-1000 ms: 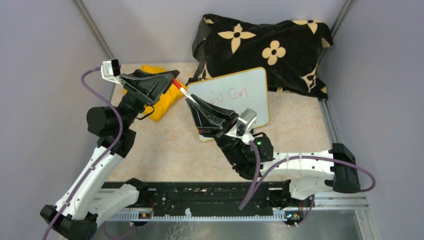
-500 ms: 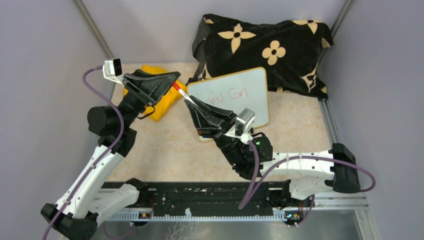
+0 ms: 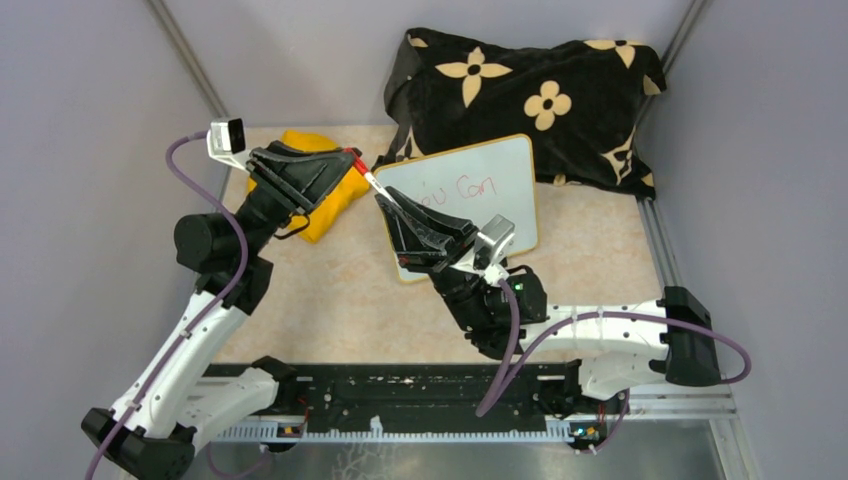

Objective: Write a sentence on the whiteboard
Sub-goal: Close the whiteboard marker at the center of the board.

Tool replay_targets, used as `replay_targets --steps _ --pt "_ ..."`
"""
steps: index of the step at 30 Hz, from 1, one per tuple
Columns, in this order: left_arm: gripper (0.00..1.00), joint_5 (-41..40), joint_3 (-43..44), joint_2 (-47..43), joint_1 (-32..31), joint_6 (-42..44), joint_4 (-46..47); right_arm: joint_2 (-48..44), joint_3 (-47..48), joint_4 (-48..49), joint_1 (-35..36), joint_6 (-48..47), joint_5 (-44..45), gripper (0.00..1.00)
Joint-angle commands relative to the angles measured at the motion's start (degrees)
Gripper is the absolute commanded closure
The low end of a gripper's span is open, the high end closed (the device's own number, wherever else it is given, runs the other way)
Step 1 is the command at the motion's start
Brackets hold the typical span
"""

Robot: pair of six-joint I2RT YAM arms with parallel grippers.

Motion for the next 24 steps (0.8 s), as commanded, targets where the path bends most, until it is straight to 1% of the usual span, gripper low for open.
replay_targets --steps 1,3,9,10,16,17,19,24 --pt "0.60 1.40 -0.32 -0.94 -0.16 -0.23 2.19 0.09 0.98 2.15 0.24 -0.63 0.65 1.00" --pt "0.59 1.43 -0.21 -0.81 -0.13 -0.28 2.10 0.18 1.17 1.88 0.25 -0.66 0.61 1.00" --pt "0.52 1.95 0.40 -0.56 -0.11 -0.26 1.96 0.40 1.75 1.01 0.22 -0.57 0.43 1.00" --pt "0.52 2.02 0.50 -0.50 -0.11 -0.26 2.03 0.40 1.69 0.85 0.25 -0.57 0.43 1.00" --pt "0.59 2.62 0.42 -0.42 -0.15 -0.48 2.12 0.78 2.31 -0.08 0.29 -0.47 0.39 1.00" --pt "0.61 2.73 0.42 -0.36 -0.12 -0.52 2.18 0.83 2.29 -0.09 0.25 -0.48 0.43 1.00" --pt "0.69 3.11 0.59 -0.20 -0.11 -0.61 2.10 0.90 2.31 -0.02 0.25 -0.48 0.58 1.00" --pt "1.00 3.71 0.60 -0.15 -0.14 -0.92 1.68 1.19 2.47 0.21 0.25 -0.57 1.08 1.00"
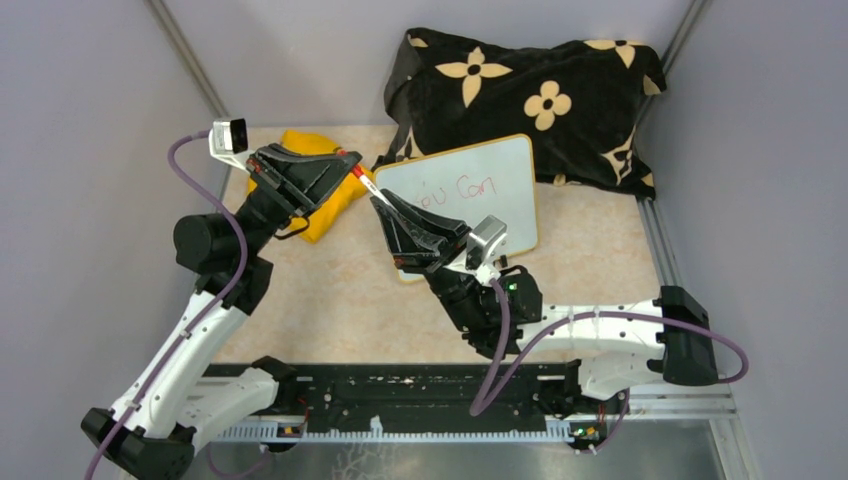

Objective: Write a sentence on the whiteboard
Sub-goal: Close the whiteboard marker at the center of the board.

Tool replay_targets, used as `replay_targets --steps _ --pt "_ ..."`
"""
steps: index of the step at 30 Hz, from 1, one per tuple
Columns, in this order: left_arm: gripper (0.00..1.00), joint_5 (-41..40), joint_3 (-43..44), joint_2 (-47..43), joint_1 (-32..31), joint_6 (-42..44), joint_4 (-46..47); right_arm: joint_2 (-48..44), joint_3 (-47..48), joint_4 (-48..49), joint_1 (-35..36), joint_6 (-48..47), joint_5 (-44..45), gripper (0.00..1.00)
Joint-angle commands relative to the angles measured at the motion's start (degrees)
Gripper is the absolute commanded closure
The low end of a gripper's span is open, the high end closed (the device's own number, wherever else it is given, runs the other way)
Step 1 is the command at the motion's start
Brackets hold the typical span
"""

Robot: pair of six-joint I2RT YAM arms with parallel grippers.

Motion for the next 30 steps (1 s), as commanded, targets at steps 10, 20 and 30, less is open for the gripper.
replay_targets --steps 10,20,30 --pt "1.00 2.69 -1.73 -0.45 -0.84 -1.54 -0.38 2.35 3.68 2.79 -0.03 -1.41 1.71 1.00" --pt "1.00 2.97 -4.01 -0.90 -2.75 -1.27 -1.16 4.20 5.68 1.90 -0.83 -0.51 1.30 1.00" --pt "1.00 2.30 -4.90 -0.11 -5.97 0.01 -1.61 5.34 6.68 1.45 -1.85 0.48 0.92 1.00"
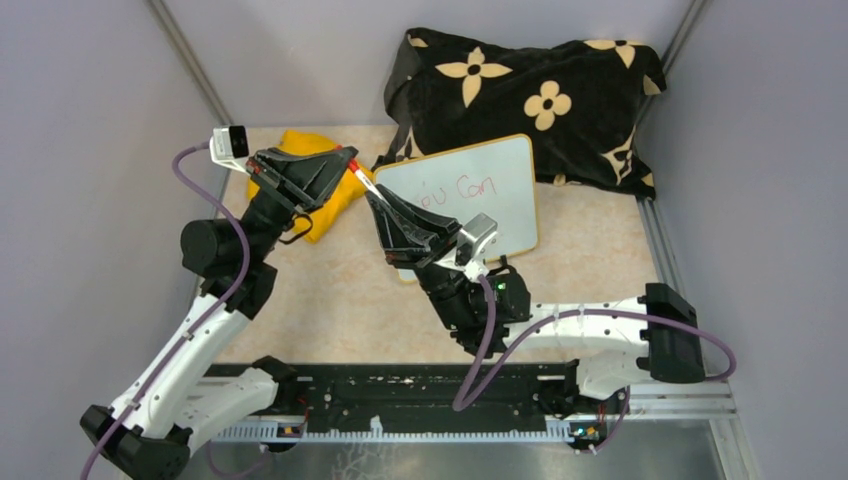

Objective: Write a sentence on the whiteboard
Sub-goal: Close the whiteboard marker at the center of the board.

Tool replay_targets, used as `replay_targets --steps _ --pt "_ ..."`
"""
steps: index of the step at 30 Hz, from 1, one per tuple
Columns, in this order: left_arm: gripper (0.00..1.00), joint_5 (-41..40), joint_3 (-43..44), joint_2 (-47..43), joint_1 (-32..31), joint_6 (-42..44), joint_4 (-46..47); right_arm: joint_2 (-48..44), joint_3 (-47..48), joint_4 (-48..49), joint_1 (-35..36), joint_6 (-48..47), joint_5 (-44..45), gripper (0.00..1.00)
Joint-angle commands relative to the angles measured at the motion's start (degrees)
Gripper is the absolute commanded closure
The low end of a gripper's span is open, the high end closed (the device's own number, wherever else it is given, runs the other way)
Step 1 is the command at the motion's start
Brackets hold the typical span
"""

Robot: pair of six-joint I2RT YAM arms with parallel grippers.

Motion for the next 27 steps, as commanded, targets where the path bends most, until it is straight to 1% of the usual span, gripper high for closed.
replay_targets --steps 1,12,16,21,27 --pt "1.00 8.38 -2.03 1.00 -4.63 3.80 -2.78 1.40 4.54 -1.82 -1.59 1.08 -1.56 1.00" --pt "1.00 4.95 -1.55 4.64 -14.59 8.67 -3.74 2.80 6.71 -2.47 -3.34 2.28 -2.69 1.00" --pt "1.00 4.27 -1.59 6.33 -17.20 9.60 -3.67 3.06 7.28 -2.81 -4.01 2.94 -2.91 1.00" --pt "1.00 3.21 -2.12 6.56 -18.54 10.40 -3.56 3.62 8.14 -3.09 -4.66 3.36 -3.28 1.00" --pt "0.99 -3.27 -3.21 1.46 -18.52 14.72 -6.57 2.11 6.55 -3.47 -4.77 2.66 -3.49 1.00"
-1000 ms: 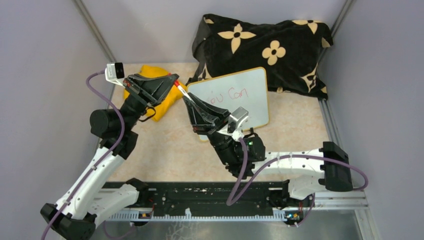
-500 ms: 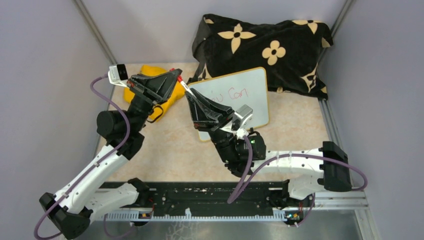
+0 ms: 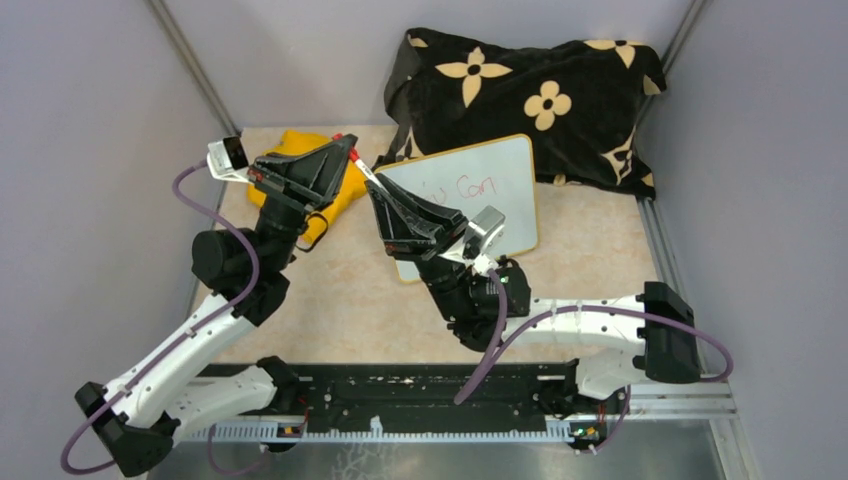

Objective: Write a sentence on the whiteboard
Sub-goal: Close the whiteboard marker at the center of the board.

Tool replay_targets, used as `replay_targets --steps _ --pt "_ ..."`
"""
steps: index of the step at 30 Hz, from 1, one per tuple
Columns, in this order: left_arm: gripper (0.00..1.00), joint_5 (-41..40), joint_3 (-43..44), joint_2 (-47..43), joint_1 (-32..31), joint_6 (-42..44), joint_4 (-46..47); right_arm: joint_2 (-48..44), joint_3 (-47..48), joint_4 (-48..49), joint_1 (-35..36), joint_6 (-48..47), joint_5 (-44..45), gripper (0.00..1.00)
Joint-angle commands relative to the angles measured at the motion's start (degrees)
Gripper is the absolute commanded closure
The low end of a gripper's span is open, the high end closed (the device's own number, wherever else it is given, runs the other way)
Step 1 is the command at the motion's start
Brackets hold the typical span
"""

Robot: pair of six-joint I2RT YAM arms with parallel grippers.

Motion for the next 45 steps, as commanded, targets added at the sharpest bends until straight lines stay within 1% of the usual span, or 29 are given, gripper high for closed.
replay_targets --steps 1,4,10,11,12,16,18,20,24,31,37,40,45 --pt "0.93 14.62 -3.92 -1.84 -5.29 5.95 -12.66 0.53 3.61 -6.18 -2.83 0.49 -1.23 1.00" --pt "0.80 12.05 -4.79 -3.34 -5.25 6.58 -11.91 -0.31 2.85 -6.62 -2.79 0.85 -1.55 1.00" --pt "0.63 11.68 -4.38 -3.86 -5.22 7.30 -11.94 -1.38 1.98 -7.63 -2.78 2.03 -2.34 1.00" --pt "0.58 11.40 -4.27 -4.05 -5.19 7.52 -12.26 -1.66 1.66 -7.83 -2.80 2.21 -2.69 1.00" --pt "0.50 10.97 -4.10 -4.43 -5.25 7.82 -12.74 -2.03 1.28 -8.04 -2.82 2.24 -2.81 1.00" --pt "0.32 8.53 -2.83 -6.10 -5.18 10.36 -15.14 -3.83 -0.56 -9.16 -2.78 3.24 -3.78 1.00" --pt "0.25 6.91 -1.79 -6.85 -5.23 12.06 -16.33 -4.90 -1.22 -10.04 -2.80 4.11 -4.70 1.00" --pt "0.22 5.73 -0.40 -7.55 -5.17 14.39 -17.65 -5.97 -1.83 -11.07 -2.82 5.15 -5.45 1.00" --pt "0.21 3.25 2.22 -8.49 -5.16 17.55 -19.95 -7.74 -2.73 -12.63 -2.82 7.22 -6.60 1.00" --pt "0.23 -2.40 3.43 -9.83 -5.16 19.90 -21.04 -9.28 -3.63 -13.23 -2.83 8.87 -7.67 1.00" --pt "0.34 -4.64 4.91 -9.13 -5.22 20.61 -22.53 -9.82 -4.13 -13.38 -2.81 9.49 -8.64 1.00" --pt "0.42 -6.14 5.33 -8.93 -5.17 20.86 -23.48 -10.14 -4.36 -13.61 -2.78 9.54 -9.14 1.00" --pt "0.55 -4.69 5.31 -8.35 -5.16 20.60 -22.94 -10.14 -4.54 -13.38 -2.84 9.13 -8.50 1.00"
